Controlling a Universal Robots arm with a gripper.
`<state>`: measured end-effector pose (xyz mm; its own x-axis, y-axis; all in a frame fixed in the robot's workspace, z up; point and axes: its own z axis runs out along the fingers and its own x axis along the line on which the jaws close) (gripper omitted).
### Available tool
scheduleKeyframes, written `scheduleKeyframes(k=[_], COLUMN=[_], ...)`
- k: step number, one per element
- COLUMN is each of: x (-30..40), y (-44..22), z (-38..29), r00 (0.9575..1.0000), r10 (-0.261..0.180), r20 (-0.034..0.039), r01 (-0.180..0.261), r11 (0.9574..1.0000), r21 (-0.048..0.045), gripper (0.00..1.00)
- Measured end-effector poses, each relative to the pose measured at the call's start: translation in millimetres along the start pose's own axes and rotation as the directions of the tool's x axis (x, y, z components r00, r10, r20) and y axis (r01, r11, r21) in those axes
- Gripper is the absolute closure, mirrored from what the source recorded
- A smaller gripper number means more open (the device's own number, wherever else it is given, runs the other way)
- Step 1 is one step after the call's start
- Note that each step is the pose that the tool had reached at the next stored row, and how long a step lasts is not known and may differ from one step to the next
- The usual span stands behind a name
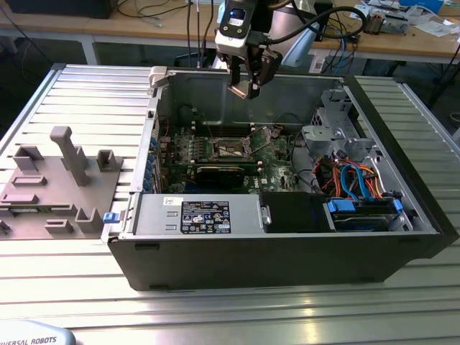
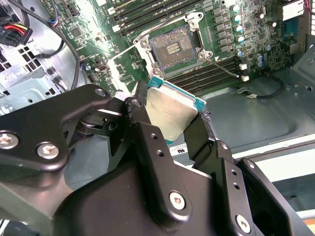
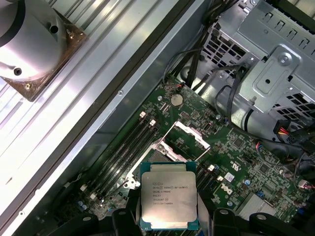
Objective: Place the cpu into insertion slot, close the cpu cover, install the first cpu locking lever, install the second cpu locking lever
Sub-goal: 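Place the cpu into insertion slot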
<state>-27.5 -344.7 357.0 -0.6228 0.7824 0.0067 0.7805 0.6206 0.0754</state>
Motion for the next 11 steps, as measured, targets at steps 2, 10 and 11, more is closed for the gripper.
scheduleKeyframes(k=[2, 10, 11], x=[0.0, 0.0, 0.0], y=[0.0, 0.0, 0.0], z=[0.0, 0.0, 0.0], r00=[1.0, 1.0, 1.0], r10=[0.001, 0.004, 0.005], r20=[0.0, 0.0003, 0.0004], r01=[-0.001, -0.004, -0.005], r11=[1.0, 1.0, 1.0], r21=[0.0, -0.0001, -0.0001], gripper=[0.46, 0.46, 0.46])
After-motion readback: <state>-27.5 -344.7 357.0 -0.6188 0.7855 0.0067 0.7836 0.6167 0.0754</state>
